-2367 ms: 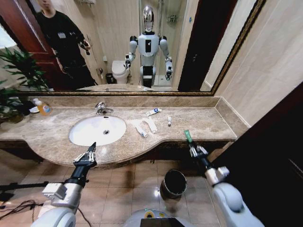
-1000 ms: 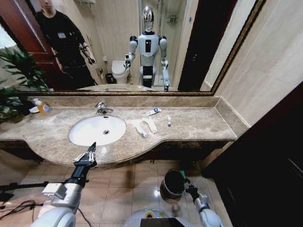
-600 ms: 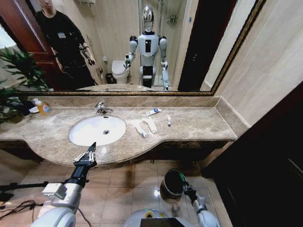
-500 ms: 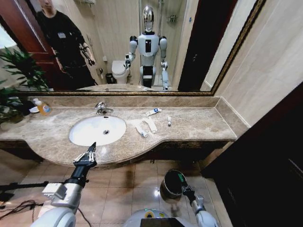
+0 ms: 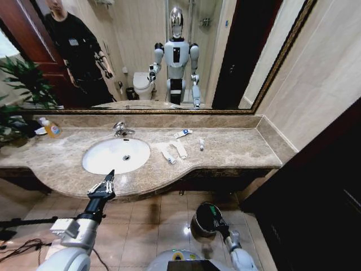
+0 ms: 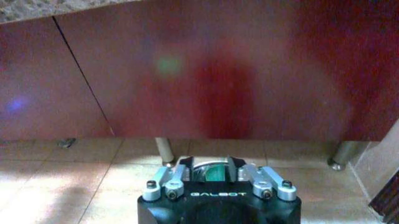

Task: Pick up the trash from the sink and place it in the trash bin.

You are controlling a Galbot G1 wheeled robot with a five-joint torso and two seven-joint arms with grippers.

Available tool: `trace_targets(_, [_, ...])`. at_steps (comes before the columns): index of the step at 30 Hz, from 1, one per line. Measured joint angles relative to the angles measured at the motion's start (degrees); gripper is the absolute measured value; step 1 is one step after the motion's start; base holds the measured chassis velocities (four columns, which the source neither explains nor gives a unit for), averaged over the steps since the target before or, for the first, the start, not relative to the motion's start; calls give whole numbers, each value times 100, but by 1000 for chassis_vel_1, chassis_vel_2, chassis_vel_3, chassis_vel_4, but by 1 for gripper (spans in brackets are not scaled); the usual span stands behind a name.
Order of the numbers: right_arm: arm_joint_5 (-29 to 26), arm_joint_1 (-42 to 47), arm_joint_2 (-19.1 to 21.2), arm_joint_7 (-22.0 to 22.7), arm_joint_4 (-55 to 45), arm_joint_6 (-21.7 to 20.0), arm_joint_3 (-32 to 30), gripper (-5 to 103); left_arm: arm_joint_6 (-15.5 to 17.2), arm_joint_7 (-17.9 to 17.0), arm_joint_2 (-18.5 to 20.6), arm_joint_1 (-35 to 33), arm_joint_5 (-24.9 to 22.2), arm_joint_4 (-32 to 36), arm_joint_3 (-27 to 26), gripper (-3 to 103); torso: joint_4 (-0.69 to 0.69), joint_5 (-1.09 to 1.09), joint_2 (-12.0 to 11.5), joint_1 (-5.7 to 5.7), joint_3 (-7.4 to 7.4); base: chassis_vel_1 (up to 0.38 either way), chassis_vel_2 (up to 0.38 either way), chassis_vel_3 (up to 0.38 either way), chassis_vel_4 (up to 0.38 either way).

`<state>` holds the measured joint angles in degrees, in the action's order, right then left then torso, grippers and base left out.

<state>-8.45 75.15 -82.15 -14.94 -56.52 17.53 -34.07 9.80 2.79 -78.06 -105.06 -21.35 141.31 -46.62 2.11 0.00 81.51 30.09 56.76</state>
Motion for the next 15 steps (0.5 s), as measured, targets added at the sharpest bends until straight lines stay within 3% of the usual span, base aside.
trace_targets(1, [25, 1, -5, 8, -20, -6, 5, 42, 0, 0, 0, 0, 0, 0, 0, 0, 0, 0, 0, 0, 0, 0, 0, 0, 0])
trace_targets(3, [50, 3, -8, 15, -36, -9, 7, 42, 0, 0, 0, 0, 0, 0, 0, 0, 0, 0, 0, 0, 0, 0, 0, 0, 0])
trace_targets(5, [96, 5, -16, 29, -68, -14, 10, 54, 0, 0, 0, 0, 0, 0, 0, 0, 0, 0, 0, 0, 0, 0, 0, 0, 0])
trace_targets(7, [112, 5, -17, 34, -80, -18, 11, 54, 0, 0, 0, 0, 0, 0, 0, 0, 0, 0, 0, 0, 0, 0, 0, 0, 0])
trace_targets(9, [153, 5, -21, 46, -107, -26, 15, 71, 0, 0, 0, 0, 0, 0, 0, 0, 0, 0, 0, 0, 0, 0, 0, 0, 0])
trace_targets(11, [161, 5, -23, 53, -115, -28, 16, 71, 0, 0, 0, 0, 0, 0, 0, 0, 0, 0, 0, 0, 0, 0, 0, 0, 0])
trace_targets(15, [174, 9, -26, 66, -127, -31, 21, 87, 0, 0, 0, 0, 0, 0, 0, 0, 0, 0, 0, 0, 0, 0, 0, 0, 0])
